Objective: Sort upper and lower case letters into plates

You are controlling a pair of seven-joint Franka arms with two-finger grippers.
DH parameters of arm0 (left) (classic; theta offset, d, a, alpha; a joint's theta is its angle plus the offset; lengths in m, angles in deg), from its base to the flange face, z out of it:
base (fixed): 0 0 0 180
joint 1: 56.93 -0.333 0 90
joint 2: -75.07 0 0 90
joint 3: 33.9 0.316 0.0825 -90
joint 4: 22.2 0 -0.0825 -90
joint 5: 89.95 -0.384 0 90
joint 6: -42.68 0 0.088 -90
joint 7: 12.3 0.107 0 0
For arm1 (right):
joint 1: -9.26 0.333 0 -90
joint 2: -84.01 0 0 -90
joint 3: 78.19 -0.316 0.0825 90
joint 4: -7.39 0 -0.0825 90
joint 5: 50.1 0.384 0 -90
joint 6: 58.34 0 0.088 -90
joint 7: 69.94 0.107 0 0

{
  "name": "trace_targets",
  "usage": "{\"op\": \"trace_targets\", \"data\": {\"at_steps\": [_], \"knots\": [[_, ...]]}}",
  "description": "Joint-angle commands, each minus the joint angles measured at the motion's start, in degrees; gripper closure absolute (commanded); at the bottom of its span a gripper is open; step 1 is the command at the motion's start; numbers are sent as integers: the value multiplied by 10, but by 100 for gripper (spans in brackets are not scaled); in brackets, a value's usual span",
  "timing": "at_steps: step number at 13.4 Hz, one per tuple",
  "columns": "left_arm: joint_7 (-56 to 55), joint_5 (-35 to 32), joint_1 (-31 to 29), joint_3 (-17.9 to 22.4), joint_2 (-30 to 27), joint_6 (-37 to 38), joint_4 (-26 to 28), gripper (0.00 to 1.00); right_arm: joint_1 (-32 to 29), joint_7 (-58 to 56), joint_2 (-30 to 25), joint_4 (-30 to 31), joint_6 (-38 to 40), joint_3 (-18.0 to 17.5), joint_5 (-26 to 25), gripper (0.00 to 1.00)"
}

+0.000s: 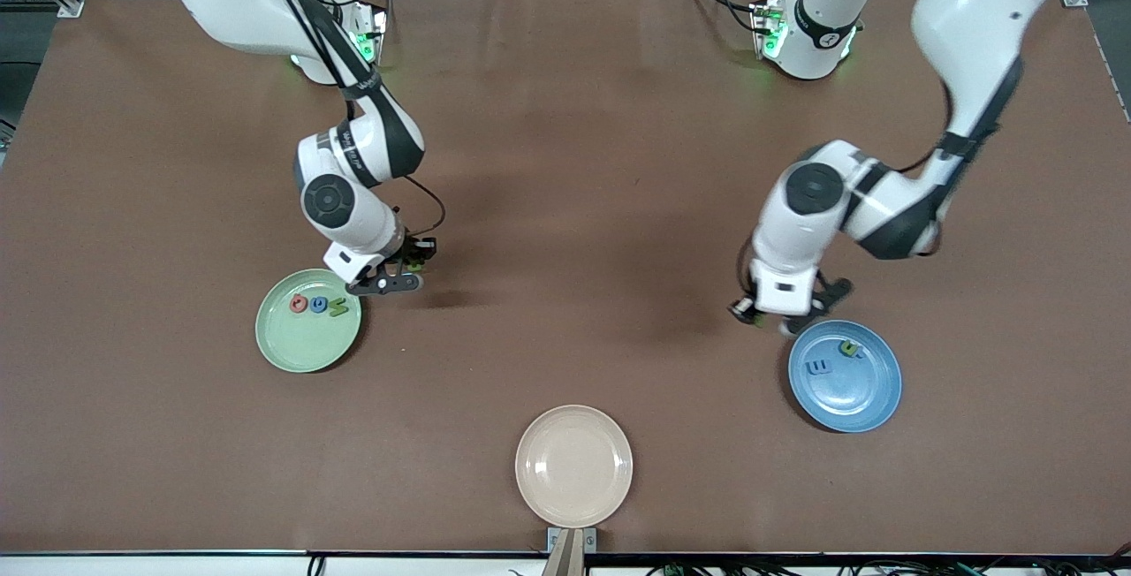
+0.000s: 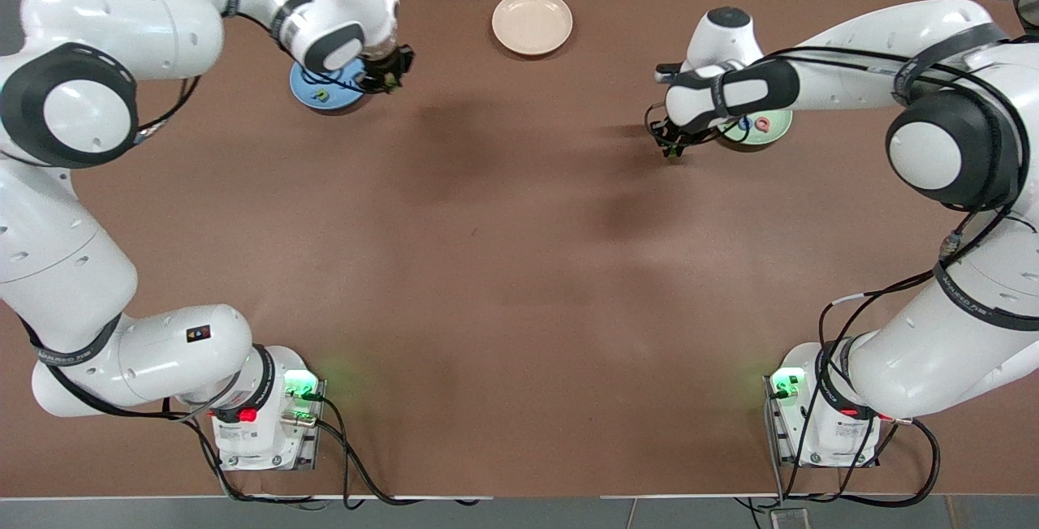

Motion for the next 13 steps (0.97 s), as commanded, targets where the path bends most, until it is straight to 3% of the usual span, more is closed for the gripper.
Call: {"op": "trace_targets", "data": {"at_steps": [1,3,6,7,9,10,13], "knots": [[107,-10,-62,-4,2,9,-2,98,-66,-74,-35,-52,100,-5,3,100],[148,-10,-96,-4,28,9,-30,93,-103,-121,-26,-98,123,-4,1,100],[177,-11,-97,9,53,9,-58,70,-153,-169,34,-162,121,-4,-2,100],[177,-11,-96,12,60,9,-65,53,-164,-176,50,-174,121,-4,-4,99],[177,-11,-97,13,67,9,-79,8,-167,-173,68,-192,120,-4,-30,99],[177,-11,-97,14,67,9,-83,0,-168,-171,80,-202,120,-2,-35,98],[187,-10,-94,7,46,63,-93,0,-179,-172,114,-231,119,4,-35,91]]}}
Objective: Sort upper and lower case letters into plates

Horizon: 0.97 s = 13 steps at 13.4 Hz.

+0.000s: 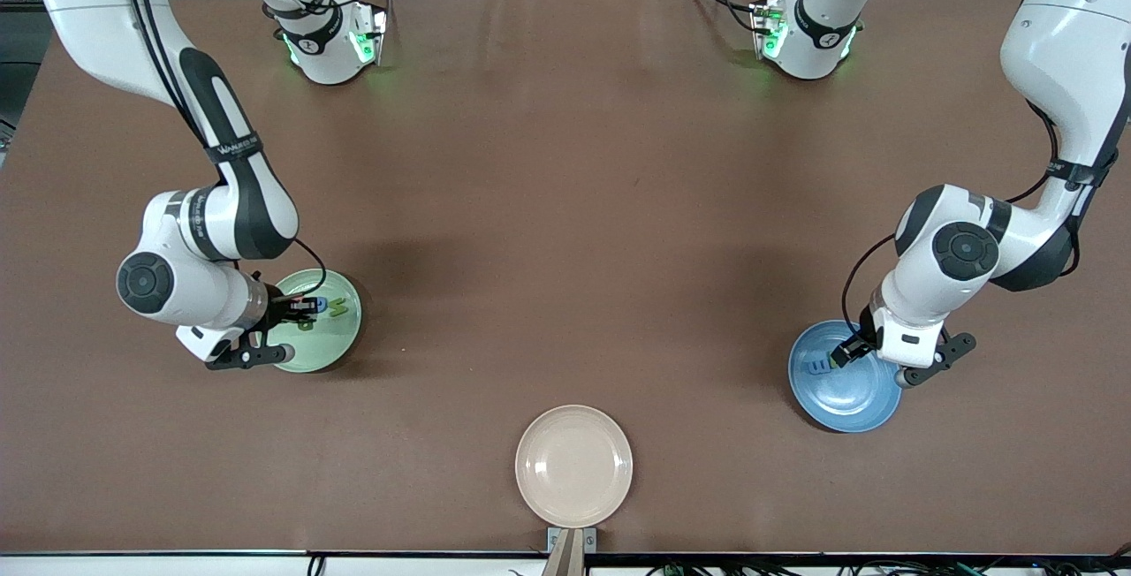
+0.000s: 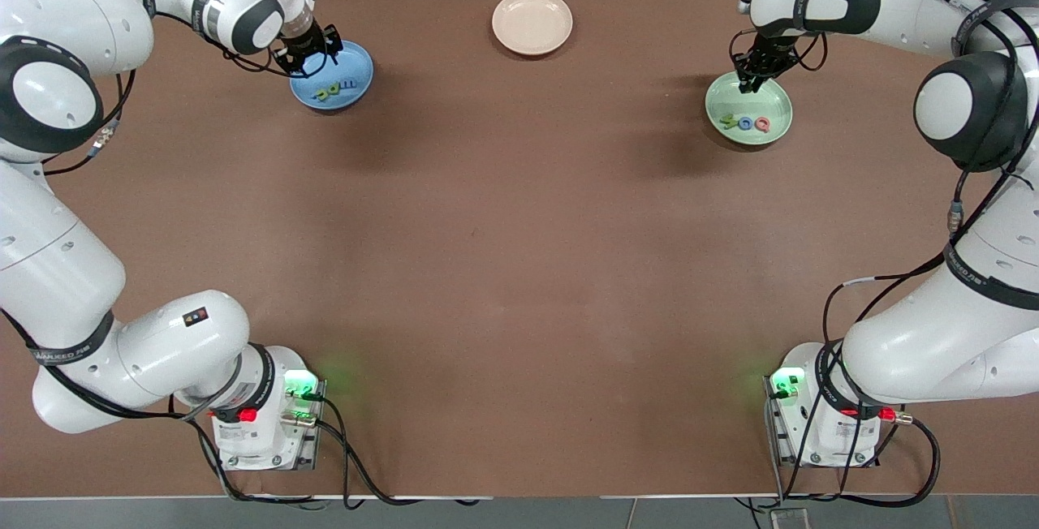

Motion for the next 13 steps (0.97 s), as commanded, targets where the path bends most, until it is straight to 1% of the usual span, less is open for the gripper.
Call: {"op": "trace_targets", "data": {"at_steps": [1,2,3,4,6,8,9,11,13], "knots": [[24,-4,6,-21,-30,84,-28,0,-11,2,32,-36,5,-5,-10,90],[44,-3,2,-42,-46,128,-39,0,-11,2,38,-39,4,-4,-11,83],[72,4,2,-53,-62,166,-56,0,-15,1,44,-44,3,-4,-11,46],[101,27,2,-62,-80,200,-77,0,-20,-3,48,-47,1,-4,-11,0],[150,85,2,-65,-115,266,-127,0,-25,-3,47,-49,2,-4,-12,0],[220,112,2,-65,-146,334,-177,0,-24,3,37,-47,10,-4,-11,0],[257,122,2,-65,-163,372,-198,0,-30,5,25,-46,29,-5,-9,0],[312,161,1,-64,-196,433,-222,0,-40,27,-11,-48,86,-5,-7,0],[361,195,-18,-63,-234,474,-227,0,-41,46,-56,-49,140,-4,-9,0]]}}
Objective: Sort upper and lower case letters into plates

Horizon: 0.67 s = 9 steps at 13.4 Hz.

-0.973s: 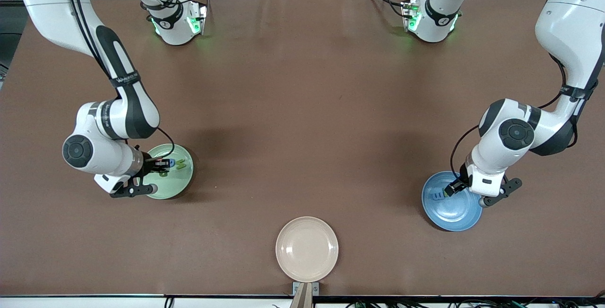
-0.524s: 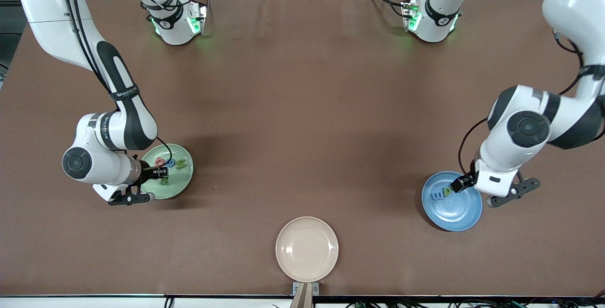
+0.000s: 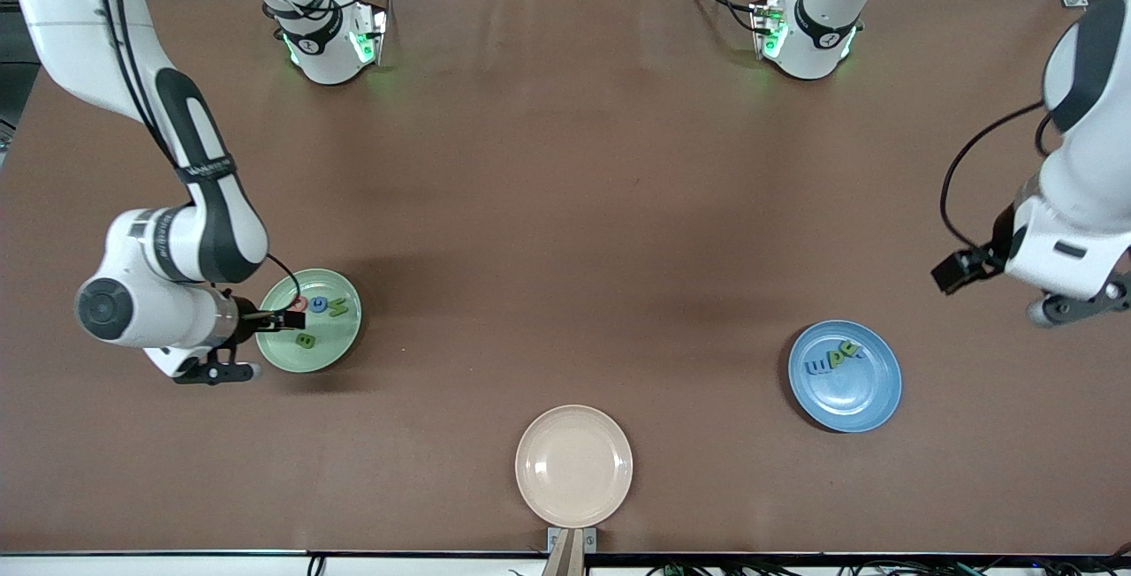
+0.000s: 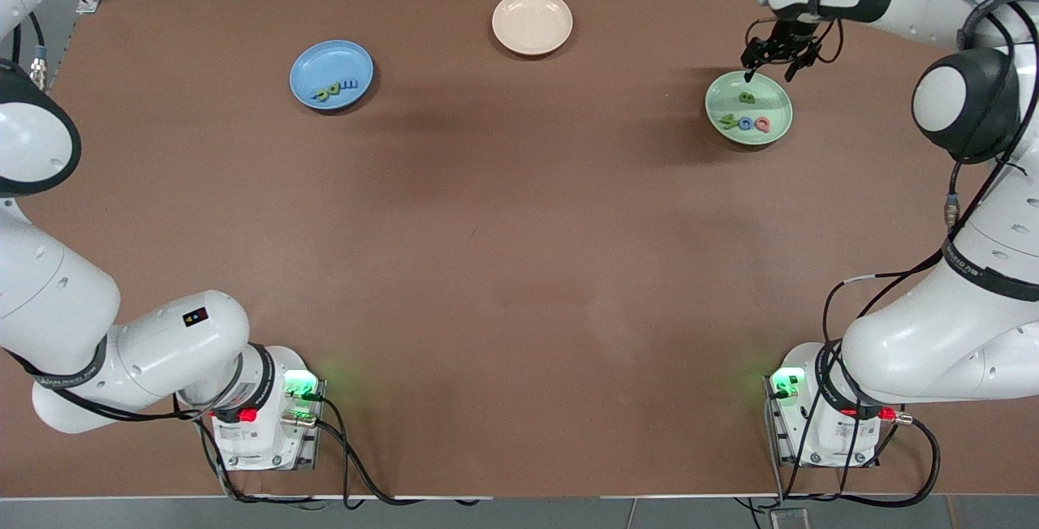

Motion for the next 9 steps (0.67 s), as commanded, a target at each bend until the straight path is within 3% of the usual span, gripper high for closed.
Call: {"op": "trace_targets", "data": {"at_steps": [1,2,4,6,9], "knots": [[67,35,-19,3,-50,40,-2,0,-11,24,-85,13,74,-7,-5,0],[91,48,-19,8,-66,51,-2,0,-20,24,-119,9,105,-2,-5,0],[138,101,19,74,-114,63,3,0,-37,21,-143,-50,176,0,-7,0],[181,135,107,184,-145,103,3,0,-52,24,-137,-150,278,1,-8,0],[217,203,218,333,-188,117,26,0,-82,20,-136,-193,295,-2,1,0]]}}
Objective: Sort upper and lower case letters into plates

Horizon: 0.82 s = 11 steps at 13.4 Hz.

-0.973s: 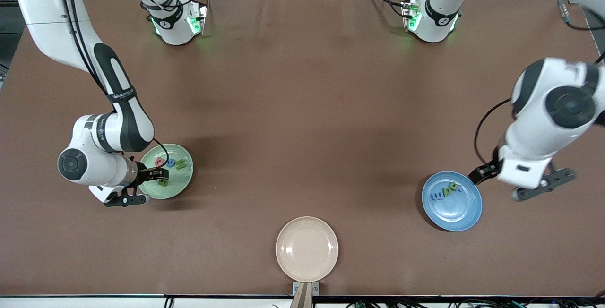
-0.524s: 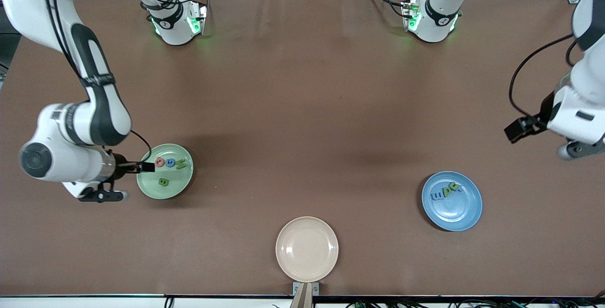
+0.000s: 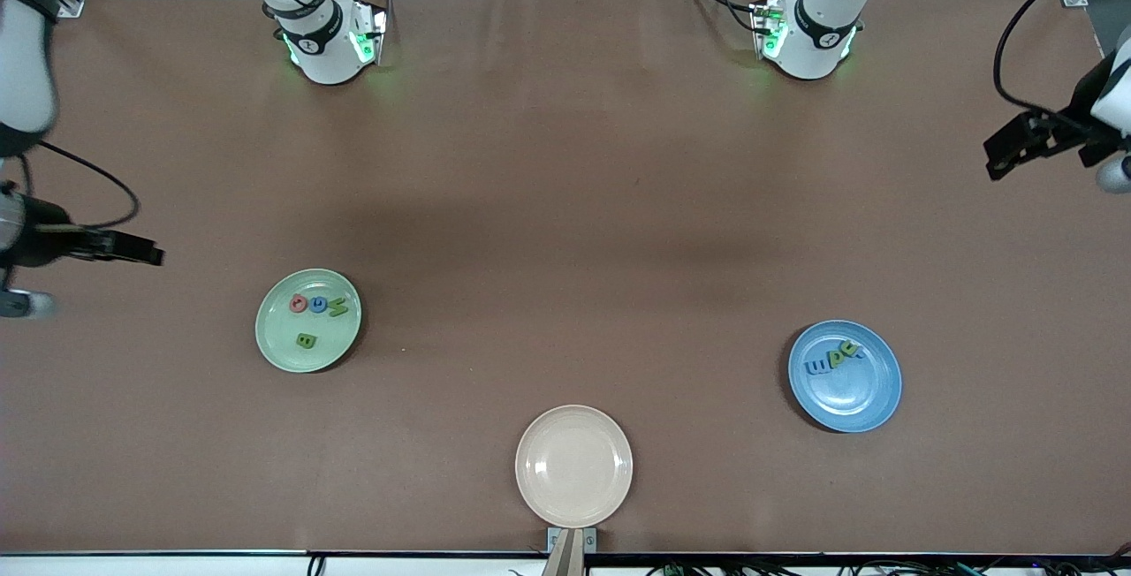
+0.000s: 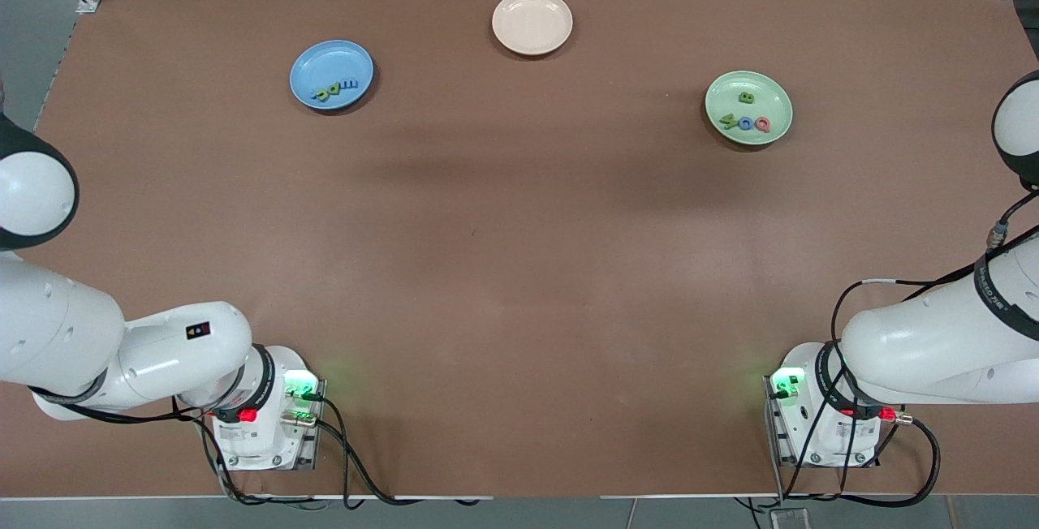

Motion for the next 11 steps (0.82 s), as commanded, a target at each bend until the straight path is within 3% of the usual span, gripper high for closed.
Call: {"op": "trace_targets", "data": {"at_steps": [1,5,11], "knots": [[32,39,85,105,-53,3,53,0,-21,7,19,-33,10,-12,3,0],[54,67,123,144,-82,-5,95,0,-13,1,6,-38,79,-17,7,0],[54,58,123,130,-91,-9,108,0,29,9,-68,-4,94,-11,-7,0]]}}
